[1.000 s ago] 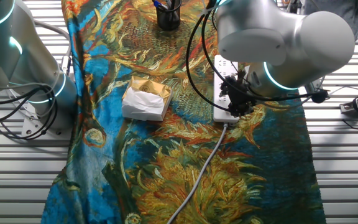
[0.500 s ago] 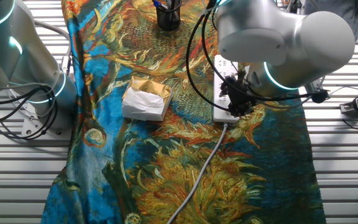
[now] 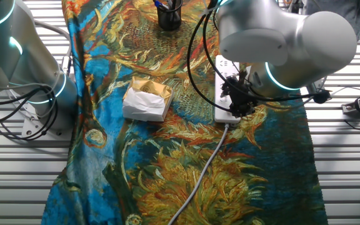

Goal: Turn on the power strip by pressing the button

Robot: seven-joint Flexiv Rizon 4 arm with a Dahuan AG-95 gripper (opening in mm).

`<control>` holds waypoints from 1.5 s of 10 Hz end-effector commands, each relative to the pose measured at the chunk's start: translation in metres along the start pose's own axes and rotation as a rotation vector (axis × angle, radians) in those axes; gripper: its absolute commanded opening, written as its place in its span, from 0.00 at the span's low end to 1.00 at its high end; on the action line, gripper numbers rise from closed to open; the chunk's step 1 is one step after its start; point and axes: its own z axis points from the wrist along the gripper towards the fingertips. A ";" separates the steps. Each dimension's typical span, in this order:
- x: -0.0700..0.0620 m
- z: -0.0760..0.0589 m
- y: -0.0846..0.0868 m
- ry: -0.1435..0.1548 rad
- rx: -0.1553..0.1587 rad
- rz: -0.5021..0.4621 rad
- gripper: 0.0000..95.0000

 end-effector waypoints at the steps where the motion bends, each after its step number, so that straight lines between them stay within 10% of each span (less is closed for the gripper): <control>1: 0.005 -0.036 0.029 0.013 -0.053 0.048 0.60; 15: -0.001 -0.024 0.017 0.006 -0.083 0.009 0.60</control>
